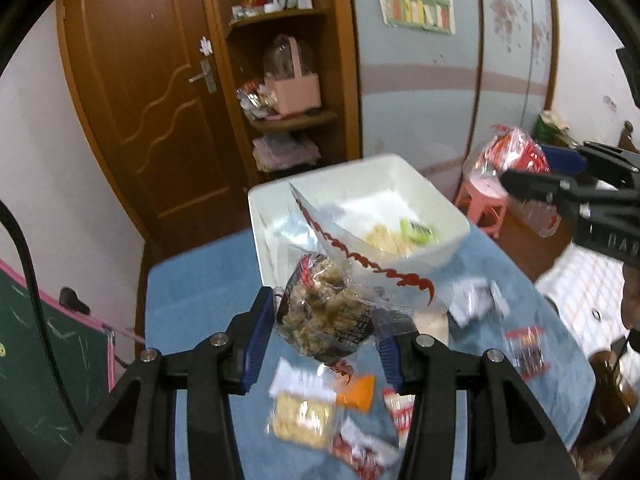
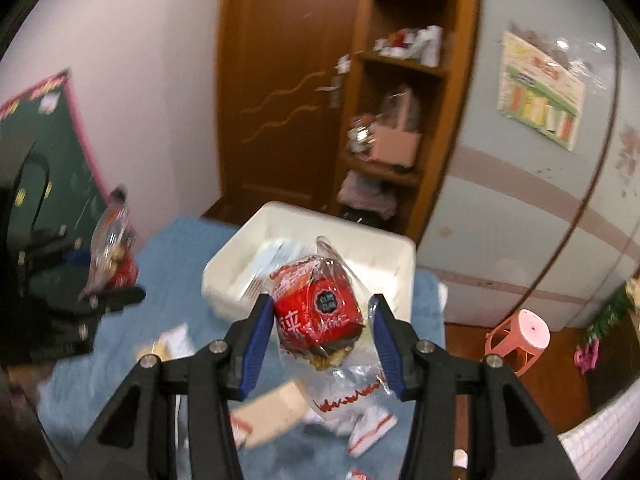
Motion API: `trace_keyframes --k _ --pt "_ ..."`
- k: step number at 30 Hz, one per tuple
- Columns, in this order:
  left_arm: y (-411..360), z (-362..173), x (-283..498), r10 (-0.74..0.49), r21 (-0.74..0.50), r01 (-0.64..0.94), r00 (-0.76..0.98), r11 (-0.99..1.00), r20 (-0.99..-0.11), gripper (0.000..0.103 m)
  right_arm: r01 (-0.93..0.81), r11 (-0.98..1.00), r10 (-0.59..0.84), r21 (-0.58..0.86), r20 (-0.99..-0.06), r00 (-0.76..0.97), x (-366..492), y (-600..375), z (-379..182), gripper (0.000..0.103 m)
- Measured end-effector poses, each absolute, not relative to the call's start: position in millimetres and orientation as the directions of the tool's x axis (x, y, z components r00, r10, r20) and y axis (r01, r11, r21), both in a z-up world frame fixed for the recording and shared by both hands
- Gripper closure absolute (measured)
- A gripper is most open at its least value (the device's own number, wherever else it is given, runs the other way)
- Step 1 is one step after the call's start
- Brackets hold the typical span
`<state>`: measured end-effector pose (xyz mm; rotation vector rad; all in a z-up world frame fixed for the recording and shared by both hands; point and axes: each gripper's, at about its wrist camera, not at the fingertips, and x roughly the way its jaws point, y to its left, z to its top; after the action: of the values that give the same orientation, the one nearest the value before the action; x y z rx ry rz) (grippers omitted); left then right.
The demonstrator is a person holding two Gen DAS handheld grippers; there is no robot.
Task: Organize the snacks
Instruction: 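Carry both bags into the white bin and open both tools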
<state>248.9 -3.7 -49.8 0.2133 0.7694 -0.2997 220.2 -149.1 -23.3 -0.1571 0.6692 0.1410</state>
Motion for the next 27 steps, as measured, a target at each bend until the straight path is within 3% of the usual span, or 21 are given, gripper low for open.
trace_keyframes --k 7,19,21,22,25,27 --pt "-19 -60 310 -0.180 0.010 0.273 0.659 0.962 -0.731 0.056 -0.070 0.998 0.060 0.010 -0.636 0.770 283 -174 -21 0.053" --pt "-37 -131 385 -0.134 -0.039 0.178 0.564 0.983 -0.815 0.055 -0.007 0.999 0.029 0.033 -0.751 0.660 349 -178 -97 0.050" --pt "-37 -138 390 -0.125 -0.042 0.161 0.555 0.986 -0.822 0.051 0.002 1.000 0.017 0.023 -0.763 0.647 353 -178 -105 0.049" --pt "-36 -142 393 -0.122 -0.045 0.153 0.548 0.987 -0.828 0.045 0.014 1.000 -0.002 0.009 -0.769 0.639 357 -177 -109 0.043" --pt "-34 -148 399 -0.126 -0.058 0.142 0.535 0.988 -0.835 0.018 0.029 0.999 -0.035 -0.022 -0.771 0.636 361 -175 -115 0.042" --pt "-32 -147 397 -0.130 -0.064 0.137 0.545 0.988 -0.829 0.017 0.037 0.999 -0.047 -0.031 -0.780 0.624 362 -174 -118 0.042"
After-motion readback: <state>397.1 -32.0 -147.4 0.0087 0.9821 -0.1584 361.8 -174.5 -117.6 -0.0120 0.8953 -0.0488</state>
